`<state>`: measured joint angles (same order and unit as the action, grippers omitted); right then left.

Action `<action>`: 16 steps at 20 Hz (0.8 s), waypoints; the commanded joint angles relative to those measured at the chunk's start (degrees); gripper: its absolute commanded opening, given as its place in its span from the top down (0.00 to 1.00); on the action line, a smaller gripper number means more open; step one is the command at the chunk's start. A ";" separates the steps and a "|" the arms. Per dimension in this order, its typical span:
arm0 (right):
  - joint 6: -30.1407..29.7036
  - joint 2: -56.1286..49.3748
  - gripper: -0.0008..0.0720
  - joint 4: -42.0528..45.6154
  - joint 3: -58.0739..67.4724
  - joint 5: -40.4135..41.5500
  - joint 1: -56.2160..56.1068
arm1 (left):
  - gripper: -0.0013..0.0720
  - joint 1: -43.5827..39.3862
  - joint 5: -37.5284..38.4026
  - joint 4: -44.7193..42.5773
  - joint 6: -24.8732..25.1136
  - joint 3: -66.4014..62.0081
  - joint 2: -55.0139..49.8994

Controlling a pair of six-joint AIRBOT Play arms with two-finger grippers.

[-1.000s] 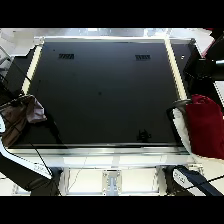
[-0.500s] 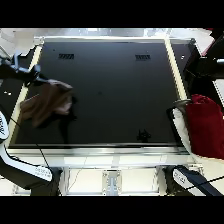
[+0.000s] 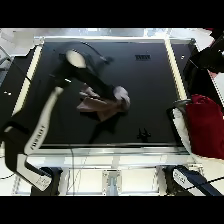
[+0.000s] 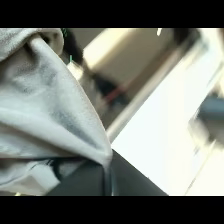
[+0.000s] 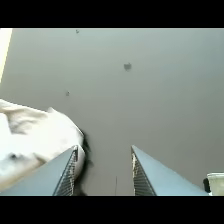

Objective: Fold the shirts.

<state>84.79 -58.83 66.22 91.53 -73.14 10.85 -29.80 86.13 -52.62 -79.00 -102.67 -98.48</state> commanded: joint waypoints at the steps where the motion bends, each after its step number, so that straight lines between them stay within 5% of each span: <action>1: -0.81 0.00 0.49 0.37 0.02 0.46 -0.04 | 0.27 -14.29 -1.55 -12.11 2.51 0.00 -4.52; 2: -2.12 0.00 0.49 0.46 0.02 0.44 -0.04 | 0.03 -16.22 -2.62 -18.38 2.97 0.00 -5.22; 5: -5.79 -0.15 0.49 2.21 0.02 0.42 -0.04 | 0.01 -17.81 -3.45 -43.08 1.86 -1.09 -3.82; 9: -6.93 -2.23 0.49 5.84 -0.28 -0.13 -0.04 | 0.01 -12.55 -11.96 -63.45 -8.24 -1.55 3.34; 13: -6.97 -5.62 0.49 0.68 -5.84 -0.24 -0.07 | 0.02 -4.31 -12.11 -62.60 -20.59 -1.53 4.31; 16: -6.97 -6.93 0.49 -1.51 -13.40 1.36 -0.15 | 0.02 1.25 -6.67 -49.05 -26.69 -1.36 1.95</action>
<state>78.00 -64.36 67.31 83.61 -72.73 10.79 -33.36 76.51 -109.27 -97.86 -104.12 -95.46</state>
